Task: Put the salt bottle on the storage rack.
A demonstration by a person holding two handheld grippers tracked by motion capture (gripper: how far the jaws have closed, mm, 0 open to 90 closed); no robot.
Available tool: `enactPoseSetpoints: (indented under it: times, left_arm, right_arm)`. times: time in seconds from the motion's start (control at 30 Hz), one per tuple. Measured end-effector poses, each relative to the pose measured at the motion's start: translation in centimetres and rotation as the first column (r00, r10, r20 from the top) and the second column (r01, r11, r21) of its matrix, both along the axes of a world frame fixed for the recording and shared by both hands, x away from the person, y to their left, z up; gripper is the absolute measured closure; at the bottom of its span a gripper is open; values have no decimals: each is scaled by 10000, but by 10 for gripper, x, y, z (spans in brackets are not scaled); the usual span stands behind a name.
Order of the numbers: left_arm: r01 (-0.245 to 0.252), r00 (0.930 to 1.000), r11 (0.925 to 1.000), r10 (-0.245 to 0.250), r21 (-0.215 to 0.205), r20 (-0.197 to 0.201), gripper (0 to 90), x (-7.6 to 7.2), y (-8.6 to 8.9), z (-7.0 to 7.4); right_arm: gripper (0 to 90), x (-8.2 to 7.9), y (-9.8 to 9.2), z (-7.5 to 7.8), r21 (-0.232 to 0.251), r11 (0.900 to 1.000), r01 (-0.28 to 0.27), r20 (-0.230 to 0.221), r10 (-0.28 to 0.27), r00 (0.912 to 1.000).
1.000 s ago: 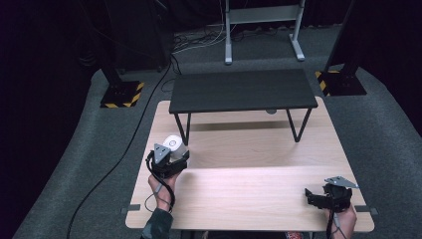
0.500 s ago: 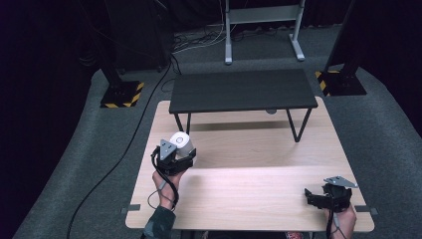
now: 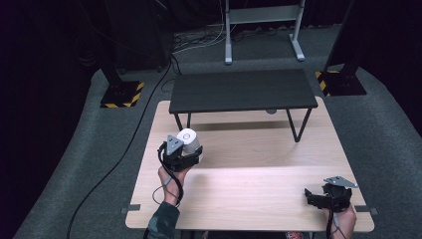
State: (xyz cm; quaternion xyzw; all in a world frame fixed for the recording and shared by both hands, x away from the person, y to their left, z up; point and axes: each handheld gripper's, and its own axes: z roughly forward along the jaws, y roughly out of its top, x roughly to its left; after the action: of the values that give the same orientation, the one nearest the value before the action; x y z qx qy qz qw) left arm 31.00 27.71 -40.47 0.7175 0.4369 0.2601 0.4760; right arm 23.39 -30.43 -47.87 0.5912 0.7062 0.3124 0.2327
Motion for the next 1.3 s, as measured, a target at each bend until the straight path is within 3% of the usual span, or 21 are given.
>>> enactPoseSetpoints:
  times: [0.17, 0.7, 1.3]
  left_arm:
    - [266, 9996, 9995, -268, -193, -87, 289, 6, -3, 4]
    - [954, 9954, 9954, -955, -132, -80, 289, 23, -16, 22]
    - [1377, 9904, 9904, -1378, -106, -112, 288, 39, -30, 38]
  right_arm:
    - [0, 0, 0, 0, -1, 10000, -3, 1, 3, 10000]
    - [0, 0, -1, 0, 33, 10000, -3, 10, 3, 10000]
    - [0, 0, -1, 0, 56, 10000, 8, 17, -8, 10000]
